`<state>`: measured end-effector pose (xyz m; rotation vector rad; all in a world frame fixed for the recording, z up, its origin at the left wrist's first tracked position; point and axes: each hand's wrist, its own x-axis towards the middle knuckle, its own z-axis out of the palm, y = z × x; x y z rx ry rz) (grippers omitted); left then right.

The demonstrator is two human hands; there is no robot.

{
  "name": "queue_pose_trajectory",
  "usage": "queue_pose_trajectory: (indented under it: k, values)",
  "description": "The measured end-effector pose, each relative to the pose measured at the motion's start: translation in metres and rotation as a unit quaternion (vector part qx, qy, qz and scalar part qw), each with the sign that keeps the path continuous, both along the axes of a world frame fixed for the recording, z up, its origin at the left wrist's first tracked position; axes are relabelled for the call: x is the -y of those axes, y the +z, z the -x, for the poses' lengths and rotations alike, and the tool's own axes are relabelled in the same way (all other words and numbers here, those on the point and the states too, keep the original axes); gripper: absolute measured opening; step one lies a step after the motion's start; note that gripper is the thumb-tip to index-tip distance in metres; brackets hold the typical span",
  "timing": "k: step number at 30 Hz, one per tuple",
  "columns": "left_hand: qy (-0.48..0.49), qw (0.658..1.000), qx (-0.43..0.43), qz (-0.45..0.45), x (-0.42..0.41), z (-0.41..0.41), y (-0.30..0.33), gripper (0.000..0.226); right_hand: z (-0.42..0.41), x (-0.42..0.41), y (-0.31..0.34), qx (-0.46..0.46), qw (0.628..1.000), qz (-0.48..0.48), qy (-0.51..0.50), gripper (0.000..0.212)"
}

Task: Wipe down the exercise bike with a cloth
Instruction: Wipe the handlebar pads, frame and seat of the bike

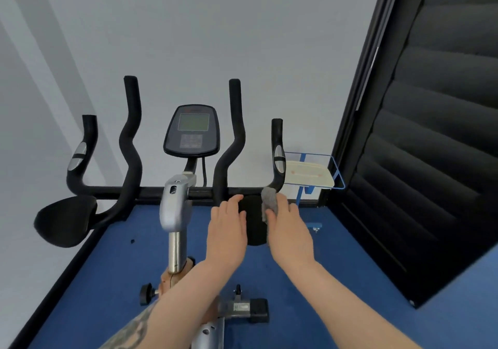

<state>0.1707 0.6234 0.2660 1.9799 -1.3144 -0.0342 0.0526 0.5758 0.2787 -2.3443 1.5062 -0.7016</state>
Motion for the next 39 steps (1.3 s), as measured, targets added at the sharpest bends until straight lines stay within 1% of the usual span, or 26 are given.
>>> queue_pose_trajectory:
  k: [2,4,5,7,10,11,14,15,19,20,24,25,26,27,29,30,32,35,37,39]
  values:
    - [-0.009,1.000,0.005,-0.005,0.001,-0.001,0.002,0.038,-0.004,0.012,0.005,-0.016,1.000,0.010,0.002,0.034]
    - [-0.010,1.000,0.004,-0.012,0.001,-0.002,0.003,0.037,-0.010,0.024,0.015,-0.018,1.000,-0.025,0.004,0.032]
    - [-0.008,1.000,-0.002,-0.012,0.001,-0.001,0.003,0.037,-0.012,0.023,0.015,0.003,0.999,-0.041,0.000,0.032]
    - [-0.007,1.000,-0.016,-0.012,-0.001,0.000,0.003,0.037,-0.012,0.005,0.004,0.080,0.995,-0.050,-0.031,0.033]
    - [-0.006,1.000,-0.014,-0.009,-0.001,0.000,0.002,0.037,-0.011,-0.028,-0.011,0.202,0.974,-0.080,-0.065,0.043]
    - [-0.004,1.000,-0.010,-0.010,0.000,0.000,0.002,0.038,-0.012,-0.024,-0.011,0.215,0.970,-0.084,-0.070,0.043]
    - [-0.001,1.000,0.000,-0.014,0.002,-0.001,0.002,0.037,-0.015,0.000,0.000,0.194,0.974,-0.104,-0.058,0.034]
    - [-0.001,1.000,-0.001,-0.013,0.001,-0.001,0.002,0.037,-0.015,0.001,0.002,0.207,0.971,-0.108,-0.055,0.033]
    - [-0.004,1.000,-0.013,-0.001,-0.001,0.001,0.000,0.037,-0.015,-0.034,-0.015,0.322,0.934,-0.134,-0.075,0.037]
    - [-0.005,1.000,-0.013,0.000,-0.001,0.001,0.001,0.037,-0.013,-0.038,-0.017,0.324,0.934,-0.132,-0.073,0.037]
    - [-0.002,1.000,-0.006,-0.010,0.001,0.000,0.003,0.037,-0.011,0.006,0.002,0.248,0.957,-0.145,-0.047,0.029]
    - [0.001,1.000,-0.007,-0.013,0.000,0.001,0.003,0.037,-0.011,0.011,0.006,0.243,0.958,-0.145,-0.052,0.027]
    - [0.005,1.000,-0.009,-0.014,-0.001,0.002,0.003,0.037,-0.015,0.009,0.006,0.252,0.955,-0.143,-0.062,0.027]
    - [0.006,1.000,-0.013,-0.015,-0.001,0.003,0.003,0.037,-0.019,0.001,0.000,0.286,0.945,-0.140,-0.079,0.027]
    - [0.003,1.000,-0.016,-0.017,-0.003,0.004,0.003,0.038,-0.025,-0.027,-0.015,0.355,0.917,-0.146,-0.108,0.033]
    - [0.000,1.000,-0.013,-0.019,-0.003,0.003,0.003,0.038,-0.024,-0.036,-0.018,0.360,0.915,-0.146,-0.110,0.037]
    - [-0.003,1.000,-0.008,-0.022,-0.002,0.001,0.005,0.038,-0.016,-0.024,-0.015,0.297,0.942,-0.133,-0.083,0.034]
    - [0.002,1.000,-0.013,-0.020,-0.001,0.002,0.006,0.037,-0.007,0.015,0.006,0.161,0.978,-0.134,-0.012,0.029]
    - [0.006,1.000,-0.018,-0.018,-0.002,0.003,0.006,0.037,-0.008,0.011,0.005,0.134,0.986,-0.102,0.003,0.034]
    - [0.001,1.000,-0.027,-0.016,-0.003,0.004,0.006,0.037,-0.007,-0.010,-0.005,0.156,0.985,-0.072,-0.008,0.044]
